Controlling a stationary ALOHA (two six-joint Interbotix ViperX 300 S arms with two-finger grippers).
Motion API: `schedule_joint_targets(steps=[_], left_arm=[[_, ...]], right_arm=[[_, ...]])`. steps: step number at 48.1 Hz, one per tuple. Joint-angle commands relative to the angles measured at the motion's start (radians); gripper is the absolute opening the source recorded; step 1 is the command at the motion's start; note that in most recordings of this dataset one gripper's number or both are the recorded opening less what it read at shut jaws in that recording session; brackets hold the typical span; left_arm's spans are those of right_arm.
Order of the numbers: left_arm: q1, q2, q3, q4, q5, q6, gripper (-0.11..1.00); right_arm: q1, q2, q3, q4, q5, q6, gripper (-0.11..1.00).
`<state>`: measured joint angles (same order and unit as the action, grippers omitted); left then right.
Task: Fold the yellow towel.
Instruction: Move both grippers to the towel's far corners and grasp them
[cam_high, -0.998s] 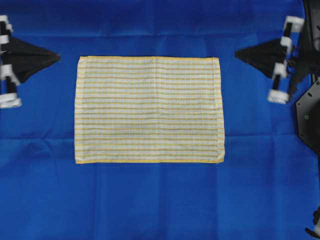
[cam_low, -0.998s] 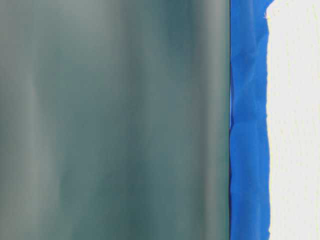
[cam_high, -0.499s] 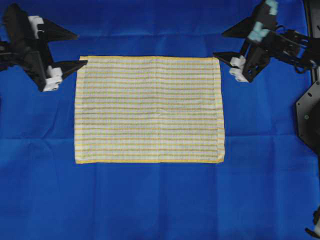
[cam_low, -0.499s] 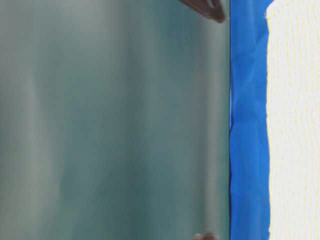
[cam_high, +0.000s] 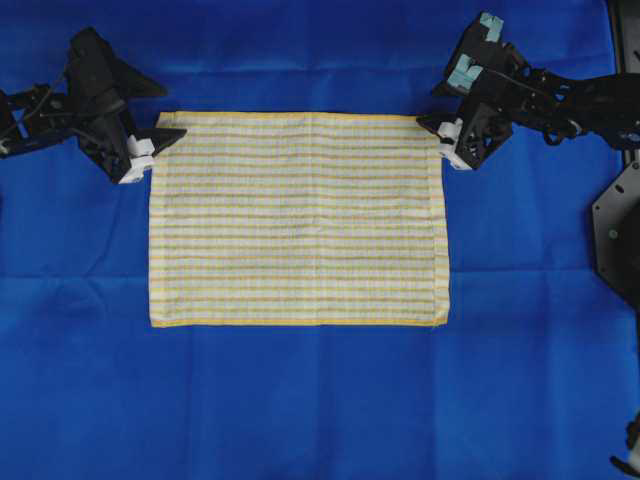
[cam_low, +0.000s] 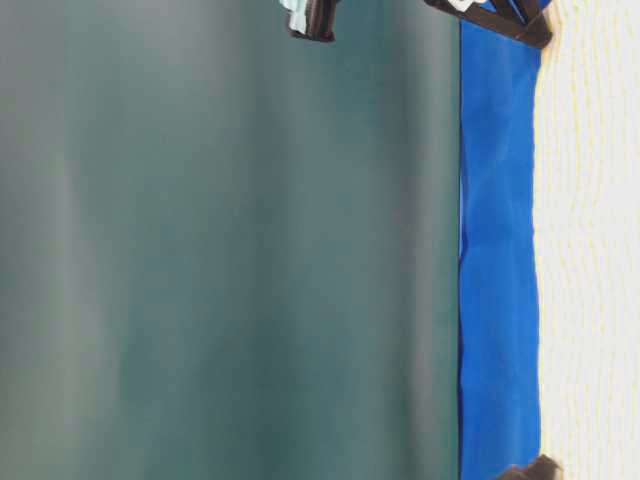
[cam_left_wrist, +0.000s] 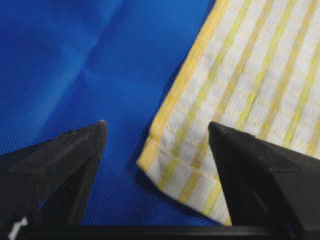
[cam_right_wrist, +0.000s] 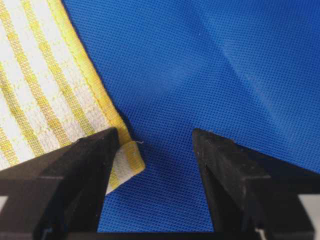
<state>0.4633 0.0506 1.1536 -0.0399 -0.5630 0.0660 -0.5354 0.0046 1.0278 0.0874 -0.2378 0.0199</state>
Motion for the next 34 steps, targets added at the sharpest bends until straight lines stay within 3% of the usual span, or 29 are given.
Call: schedule_joint_targets(steps=[1, 8, 15, 18, 34], left_arm=[[0.009, 0.005, -0.014, -0.003, -0.011, 0.000, 0.70], [0.008, 0.012, -0.017, -0.003, -0.009, -0.002, 0.37], [0.005, 0.018, -0.015, -0.003, -0.006, -0.005, 0.03], [0.005, 0.020, -0.015, -0.005, -0.005, -0.008, 0.02], [0.003, 0.005, -0.018, -0.005, 0.011, -0.009, 0.02]], right_arm=[[0.002, -0.006, -0.008, 0.006, -0.008, 0.000, 0.60], [0.021, -0.006, -0.002, 0.014, -0.006, 0.000, 0.50], [0.049, -0.006, -0.002, 0.012, -0.006, -0.002, 0.16], [0.052, -0.006, -0.002, 0.012, -0.011, -0.002, 0.04], [0.054, -0.018, 0.000, 0.012, -0.011, -0.002, 0.04]])
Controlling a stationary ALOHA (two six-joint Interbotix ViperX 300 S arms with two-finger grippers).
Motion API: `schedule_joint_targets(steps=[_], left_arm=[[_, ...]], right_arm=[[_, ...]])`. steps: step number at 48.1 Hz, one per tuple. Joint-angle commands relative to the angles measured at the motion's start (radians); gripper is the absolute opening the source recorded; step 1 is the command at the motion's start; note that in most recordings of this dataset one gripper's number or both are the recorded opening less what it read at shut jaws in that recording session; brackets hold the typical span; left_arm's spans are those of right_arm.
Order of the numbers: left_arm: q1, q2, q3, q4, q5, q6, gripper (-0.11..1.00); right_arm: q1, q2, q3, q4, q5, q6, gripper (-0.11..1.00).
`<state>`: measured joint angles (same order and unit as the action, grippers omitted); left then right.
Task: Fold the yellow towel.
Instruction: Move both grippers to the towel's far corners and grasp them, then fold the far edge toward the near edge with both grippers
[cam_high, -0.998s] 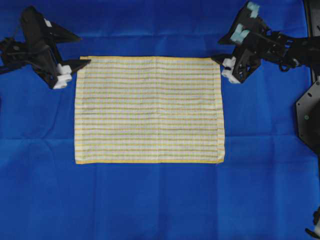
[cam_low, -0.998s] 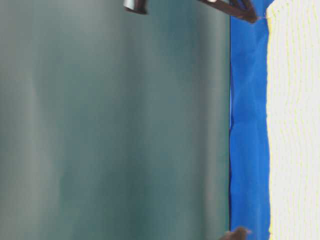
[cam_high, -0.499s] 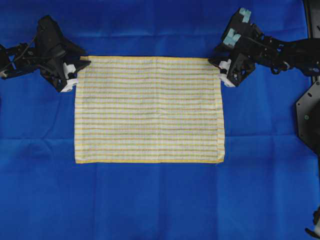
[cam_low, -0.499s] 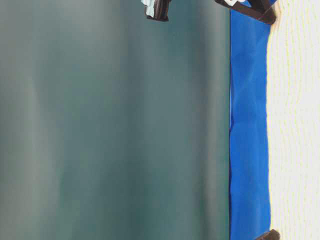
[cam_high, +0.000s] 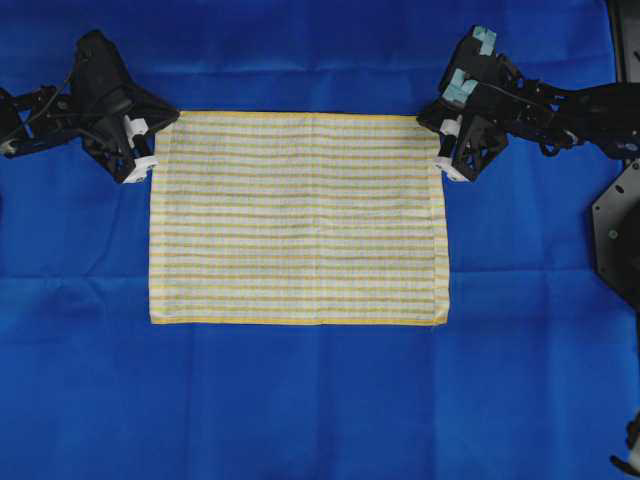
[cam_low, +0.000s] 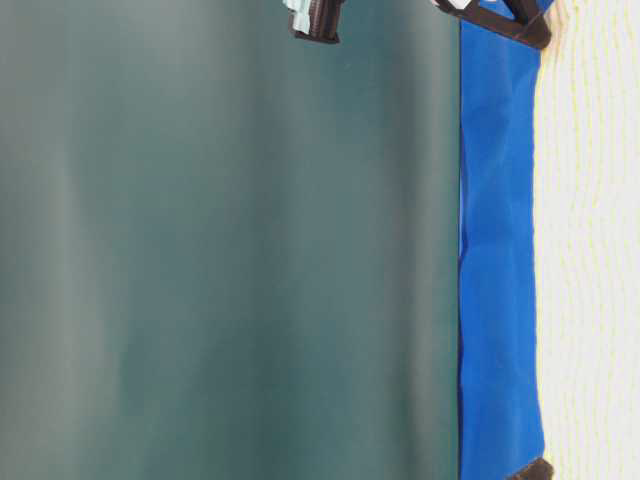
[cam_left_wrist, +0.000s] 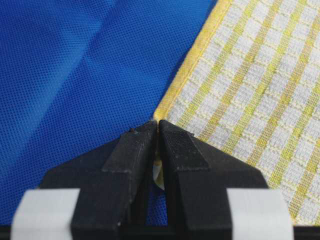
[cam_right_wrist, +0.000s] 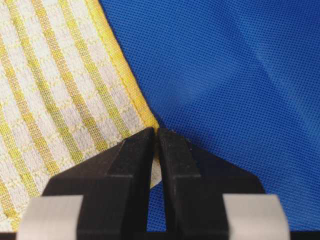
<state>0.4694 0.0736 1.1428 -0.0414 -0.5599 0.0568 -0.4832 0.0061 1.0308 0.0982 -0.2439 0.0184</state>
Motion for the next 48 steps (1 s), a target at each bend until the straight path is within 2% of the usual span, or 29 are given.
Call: schedule_joint_targets(steps=[1, 14, 19, 27, 37, 48], left_arm=[[-0.003, -0.026, -0.008, -0.003, 0.012, 0.002, 0.02], [-0.002, -0.213, -0.032, -0.003, 0.183, 0.009, 0.02], [-0.002, -0.273, -0.026, -0.002, 0.207, 0.011, 0.02], [-0.006, -0.296, -0.003, -0.003, 0.213, 0.000, 0.02], [-0.072, -0.305, 0.014, -0.011, 0.215, -0.008, 0.02], [-0.161, -0.334, 0.051, -0.012, 0.213, -0.086, 0.02]], right_arm=[[0.000, -0.028, -0.005, 0.003, -0.002, 0.000, 0.04], [-0.005, -0.146, -0.002, 0.003, 0.057, 0.000, 0.04], [-0.005, -0.170, 0.005, 0.003, 0.077, 0.000, 0.04], [-0.005, -0.173, 0.006, 0.003, 0.078, 0.000, 0.04], [0.009, -0.186, 0.011, 0.003, 0.083, 0.000, 0.04], [0.084, -0.241, 0.044, 0.006, 0.083, 0.025, 0.04]])
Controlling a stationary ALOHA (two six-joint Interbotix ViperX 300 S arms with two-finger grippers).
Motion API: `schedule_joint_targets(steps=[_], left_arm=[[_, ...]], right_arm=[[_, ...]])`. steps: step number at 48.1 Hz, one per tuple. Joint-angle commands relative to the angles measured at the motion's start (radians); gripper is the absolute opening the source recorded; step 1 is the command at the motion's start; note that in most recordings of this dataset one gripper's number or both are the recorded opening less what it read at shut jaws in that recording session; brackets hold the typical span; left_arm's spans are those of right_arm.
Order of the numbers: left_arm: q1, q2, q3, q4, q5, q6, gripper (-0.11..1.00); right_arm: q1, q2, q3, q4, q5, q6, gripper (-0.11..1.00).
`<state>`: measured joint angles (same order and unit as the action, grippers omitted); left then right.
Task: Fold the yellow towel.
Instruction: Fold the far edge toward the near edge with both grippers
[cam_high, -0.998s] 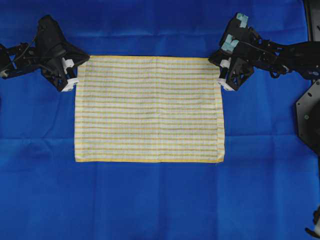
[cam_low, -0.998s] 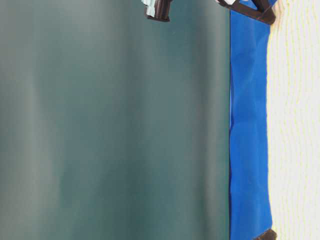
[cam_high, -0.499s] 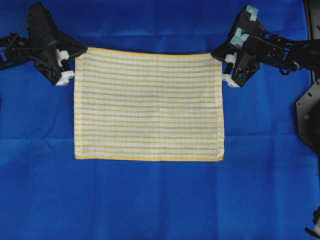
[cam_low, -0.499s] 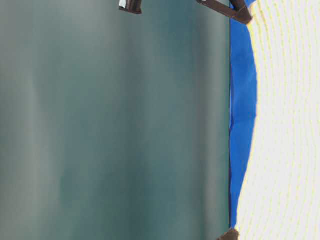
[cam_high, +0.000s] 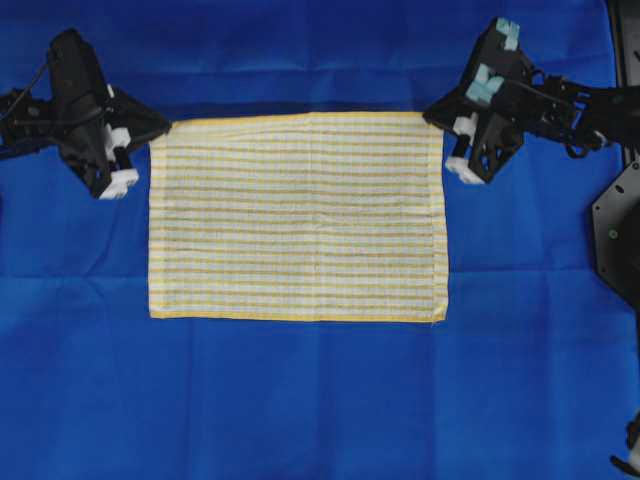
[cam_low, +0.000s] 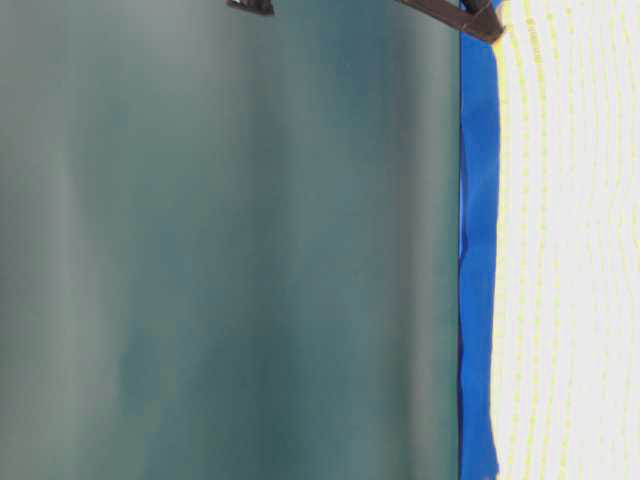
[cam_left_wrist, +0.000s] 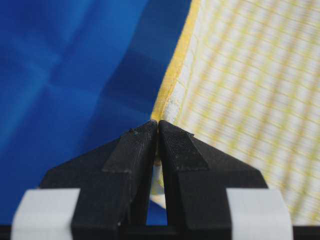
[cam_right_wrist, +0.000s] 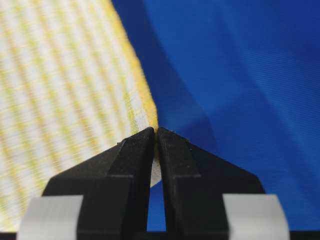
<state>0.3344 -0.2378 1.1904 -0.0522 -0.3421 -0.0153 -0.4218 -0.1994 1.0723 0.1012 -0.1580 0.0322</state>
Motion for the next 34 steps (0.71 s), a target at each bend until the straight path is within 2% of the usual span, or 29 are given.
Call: schedule_joint_targets(steps=[1, 12, 21, 34], left_arm=[[-0.035, -0.026, 0.006, -0.003, -0.003, -0.021, 0.02], [-0.155, -0.071, 0.041, -0.003, -0.003, -0.101, 0.02], [-0.284, -0.103, 0.044, -0.003, -0.002, -0.163, 0.02], [-0.463, -0.118, 0.029, -0.003, 0.006, -0.293, 0.02]], right_arm=[[0.032, -0.041, 0.008, 0.003, -0.005, 0.017, 0.04], [0.167, -0.121, 0.066, 0.012, -0.006, 0.127, 0.04], [0.290, -0.169, 0.095, 0.029, -0.003, 0.219, 0.04], [0.457, -0.189, 0.091, 0.052, -0.003, 0.290, 0.04]])
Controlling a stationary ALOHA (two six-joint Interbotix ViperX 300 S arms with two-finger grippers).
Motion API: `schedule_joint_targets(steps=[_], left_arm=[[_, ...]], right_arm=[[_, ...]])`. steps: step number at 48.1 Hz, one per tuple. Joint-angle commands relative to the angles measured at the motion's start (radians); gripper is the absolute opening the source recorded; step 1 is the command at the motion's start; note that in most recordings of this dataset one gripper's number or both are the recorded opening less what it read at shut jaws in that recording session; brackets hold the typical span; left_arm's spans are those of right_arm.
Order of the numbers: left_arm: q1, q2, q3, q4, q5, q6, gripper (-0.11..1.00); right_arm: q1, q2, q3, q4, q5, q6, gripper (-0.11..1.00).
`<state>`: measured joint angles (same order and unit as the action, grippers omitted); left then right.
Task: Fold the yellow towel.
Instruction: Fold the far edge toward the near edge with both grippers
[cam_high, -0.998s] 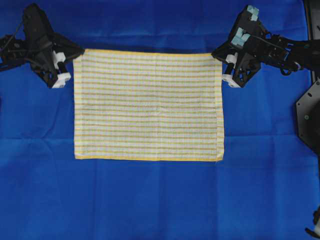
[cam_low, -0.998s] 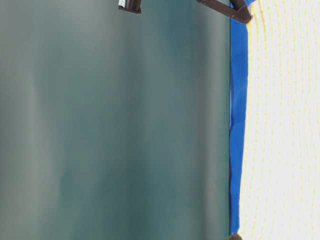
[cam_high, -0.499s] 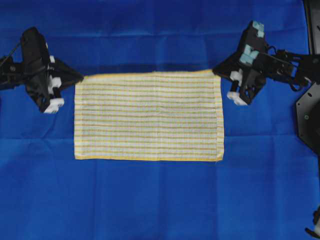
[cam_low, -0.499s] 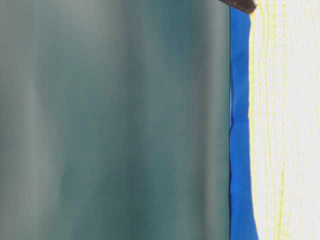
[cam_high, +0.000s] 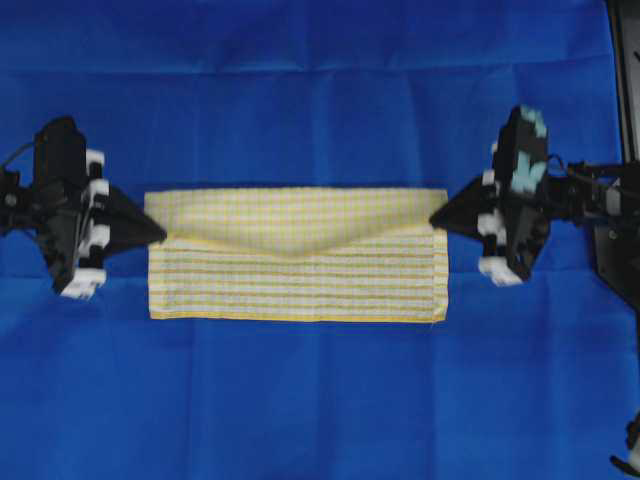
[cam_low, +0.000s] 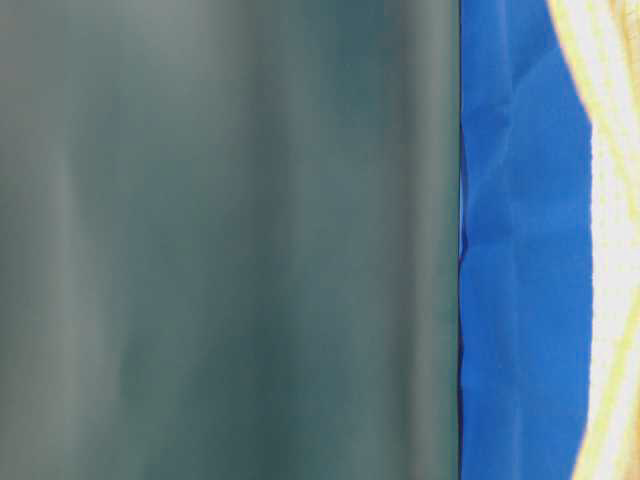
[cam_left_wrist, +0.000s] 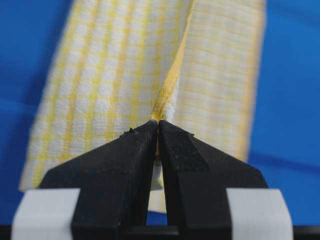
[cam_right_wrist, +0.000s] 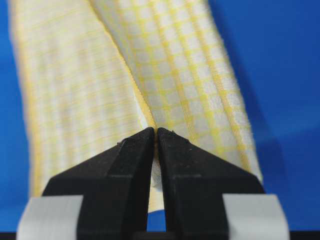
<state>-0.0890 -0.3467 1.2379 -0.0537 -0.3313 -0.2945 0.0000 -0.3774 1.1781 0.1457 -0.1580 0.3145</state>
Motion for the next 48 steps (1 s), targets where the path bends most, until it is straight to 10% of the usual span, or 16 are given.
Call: schedule_joint_targets(steps=[1, 48], left_arm=[[-0.058, -0.011, -0.020, -0.002, -0.005, -0.021, 0.02], [-0.143, 0.071, -0.092, -0.002, 0.132, -0.067, 0.03]], right_arm=[[0.044, -0.011, -0.017, 0.009, -0.005, 0.011, 0.04], [0.212, 0.091, -0.081, 0.054, 0.067, 0.015, 0.04]])
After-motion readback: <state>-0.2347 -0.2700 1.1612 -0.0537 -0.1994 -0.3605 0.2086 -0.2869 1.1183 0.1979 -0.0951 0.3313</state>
